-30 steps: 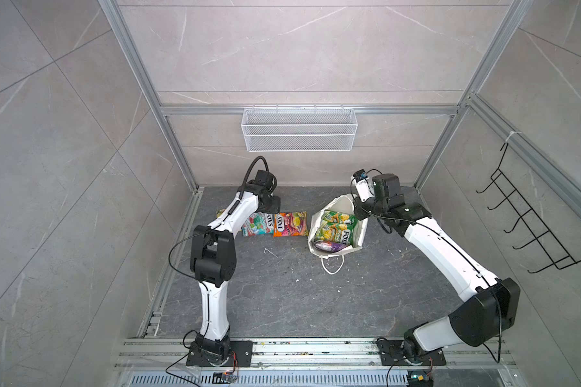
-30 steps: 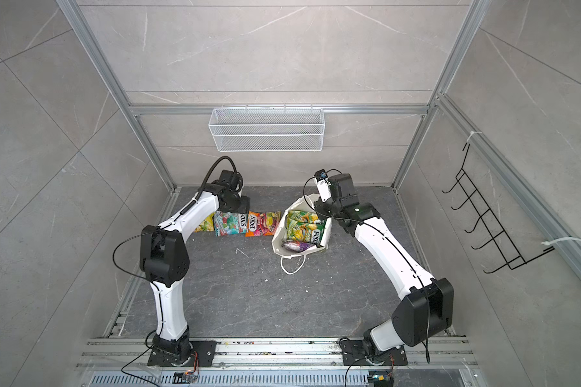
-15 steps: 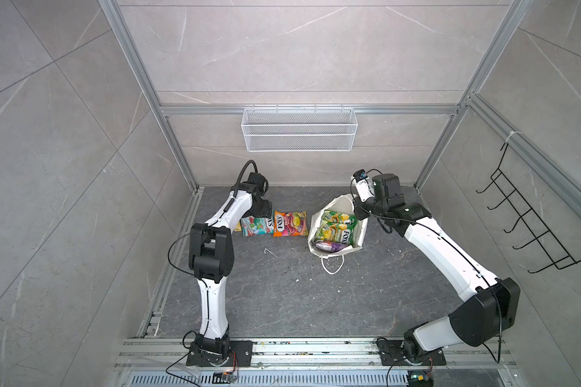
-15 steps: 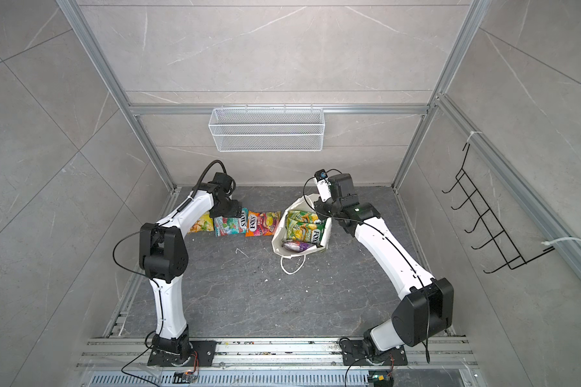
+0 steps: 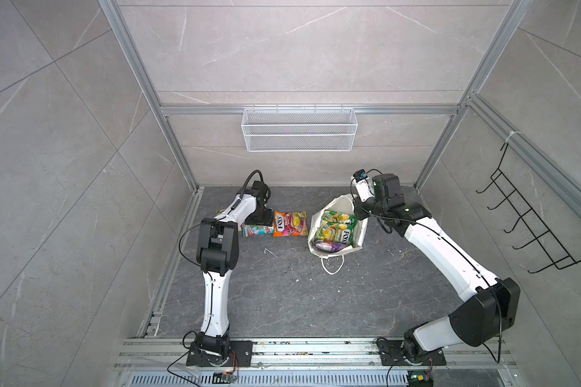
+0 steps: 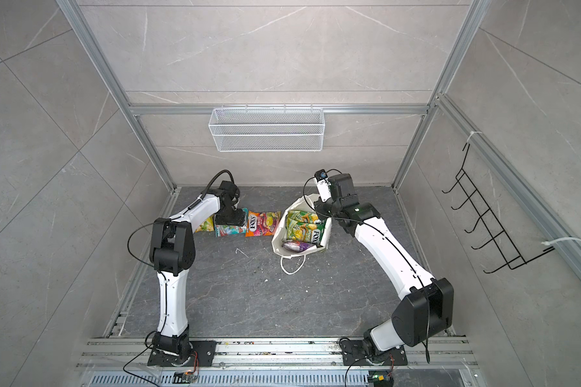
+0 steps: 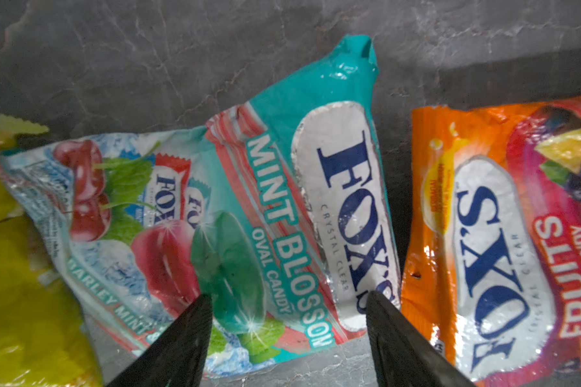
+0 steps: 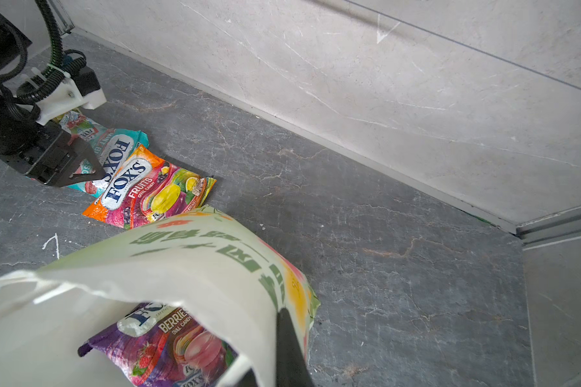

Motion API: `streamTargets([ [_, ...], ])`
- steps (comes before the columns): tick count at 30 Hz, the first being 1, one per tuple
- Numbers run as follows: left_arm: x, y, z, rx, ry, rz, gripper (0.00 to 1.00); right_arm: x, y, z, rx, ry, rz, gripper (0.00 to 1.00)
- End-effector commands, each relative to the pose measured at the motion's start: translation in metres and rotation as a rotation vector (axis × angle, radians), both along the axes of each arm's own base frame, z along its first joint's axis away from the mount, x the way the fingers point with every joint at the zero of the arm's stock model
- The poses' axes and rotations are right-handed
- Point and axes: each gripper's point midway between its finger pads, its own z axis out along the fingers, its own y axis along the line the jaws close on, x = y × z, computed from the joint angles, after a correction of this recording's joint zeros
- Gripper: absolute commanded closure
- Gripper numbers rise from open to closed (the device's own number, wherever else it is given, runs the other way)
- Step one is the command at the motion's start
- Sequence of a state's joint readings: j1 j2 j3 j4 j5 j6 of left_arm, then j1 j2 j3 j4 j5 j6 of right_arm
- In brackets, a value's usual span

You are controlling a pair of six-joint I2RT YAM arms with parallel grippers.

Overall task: Take the snacks out of the paper bag
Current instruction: Move the snack to the top-left of the table.

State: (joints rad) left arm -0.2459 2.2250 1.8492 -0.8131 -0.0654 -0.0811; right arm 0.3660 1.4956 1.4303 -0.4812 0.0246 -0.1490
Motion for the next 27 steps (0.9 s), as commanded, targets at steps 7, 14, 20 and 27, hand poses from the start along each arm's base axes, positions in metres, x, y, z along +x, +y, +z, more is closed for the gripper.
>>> streamTargets([
  [7, 0.005, -0.001, -0.002, 0.006, -0.031, -0.169, 0.31, 0.000, -0.010, 0.026, 0.002, -0.088, -0.035, 1.00],
  [14, 0.011, 0.002, -0.010, 0.028, -0.045, -0.227, 0.32, 0.000, -0.008, 0.026, 0.008, -0.080, -0.031, 1.00],
  [20, 0.017, 0.008, 0.030, 0.046, -0.131, -0.199, 0.29, 0.001, -0.008, 0.026, 0.007, -0.064, -0.035, 1.00],
  [27, 0.013, -0.003, 0.128, -0.043, -0.344, -0.144, 0.24, 0.000, -0.005, 0.031, 0.032, -0.064, -0.027, 1.00],
])
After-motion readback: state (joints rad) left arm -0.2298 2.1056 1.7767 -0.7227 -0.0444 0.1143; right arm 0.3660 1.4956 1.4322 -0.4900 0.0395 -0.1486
